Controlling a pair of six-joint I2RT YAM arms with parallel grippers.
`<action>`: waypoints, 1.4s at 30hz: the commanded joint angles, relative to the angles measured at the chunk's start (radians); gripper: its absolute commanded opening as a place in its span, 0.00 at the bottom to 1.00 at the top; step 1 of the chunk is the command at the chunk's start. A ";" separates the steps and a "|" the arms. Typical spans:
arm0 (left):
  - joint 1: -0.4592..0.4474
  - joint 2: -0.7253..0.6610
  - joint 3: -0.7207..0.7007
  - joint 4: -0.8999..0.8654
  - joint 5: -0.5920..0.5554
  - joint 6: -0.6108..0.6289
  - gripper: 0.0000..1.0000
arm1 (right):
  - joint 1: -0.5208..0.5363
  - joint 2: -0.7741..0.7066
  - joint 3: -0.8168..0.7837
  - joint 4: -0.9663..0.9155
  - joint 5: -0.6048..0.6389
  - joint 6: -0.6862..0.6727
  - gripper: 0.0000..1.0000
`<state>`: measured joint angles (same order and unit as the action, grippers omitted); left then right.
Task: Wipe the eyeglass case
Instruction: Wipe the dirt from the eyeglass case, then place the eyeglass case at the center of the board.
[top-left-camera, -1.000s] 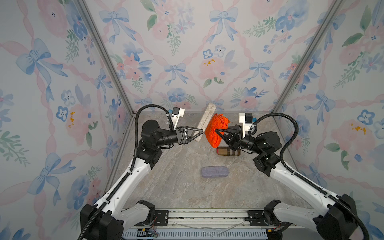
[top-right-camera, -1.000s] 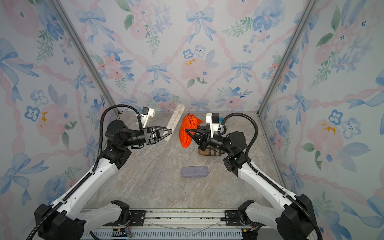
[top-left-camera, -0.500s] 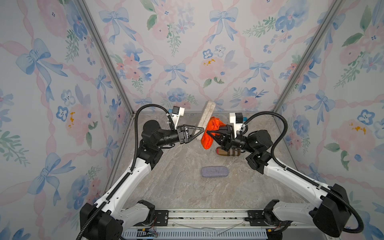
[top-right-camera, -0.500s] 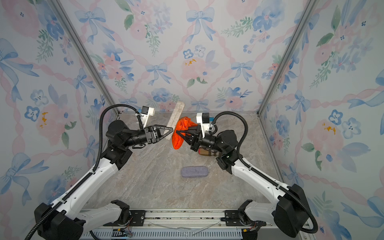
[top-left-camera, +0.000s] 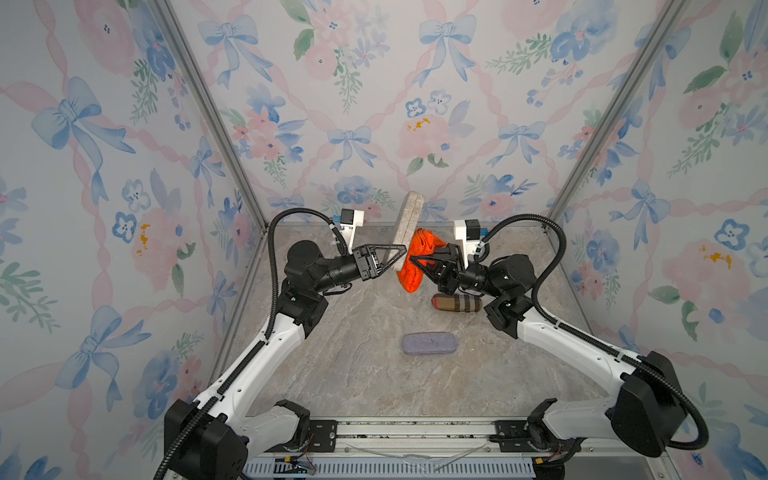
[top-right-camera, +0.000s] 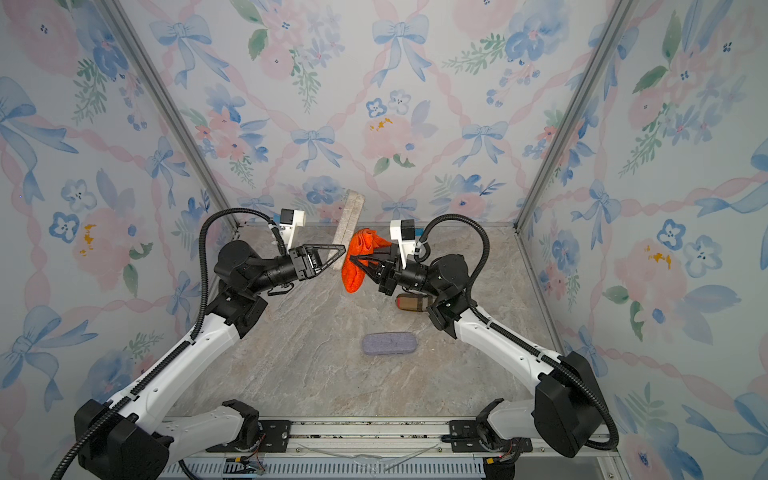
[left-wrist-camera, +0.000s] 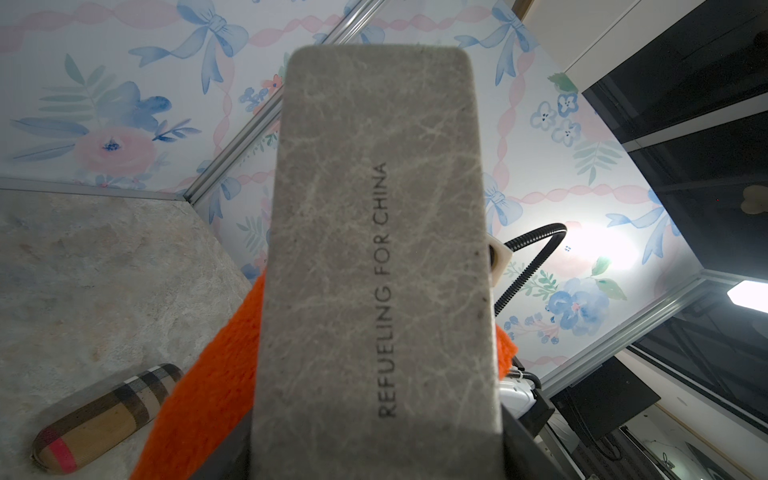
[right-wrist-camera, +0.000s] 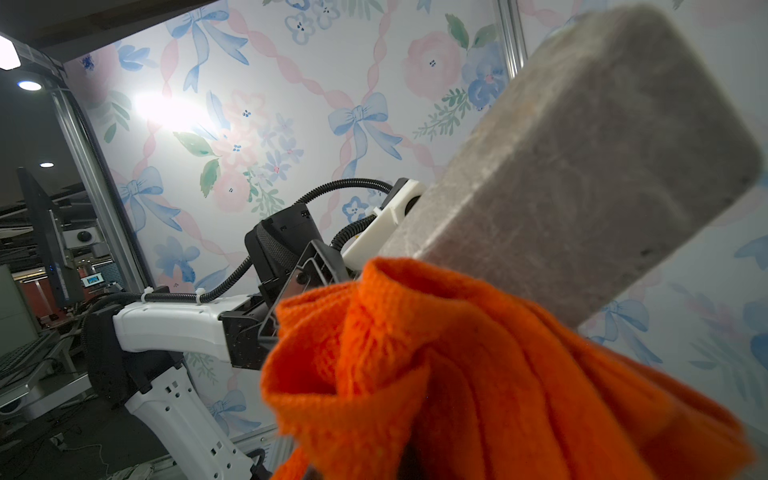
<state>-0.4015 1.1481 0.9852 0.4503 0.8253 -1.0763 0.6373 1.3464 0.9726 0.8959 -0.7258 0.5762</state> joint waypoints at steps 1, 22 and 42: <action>-0.022 -0.016 -0.022 0.037 0.055 -0.011 0.25 | 0.017 -0.013 0.011 0.033 0.018 -0.006 0.00; -0.012 -0.055 -0.164 0.141 0.026 -0.120 0.25 | -0.076 0.143 0.219 0.089 -0.028 0.083 0.00; -0.047 0.079 -0.040 -0.562 -0.584 0.352 0.25 | -0.253 -0.061 0.051 -0.381 -0.007 -0.088 0.00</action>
<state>-0.4221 1.2106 0.9260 0.0582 0.5285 -0.8352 0.3561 1.4006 1.0157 0.7673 -0.7494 0.7143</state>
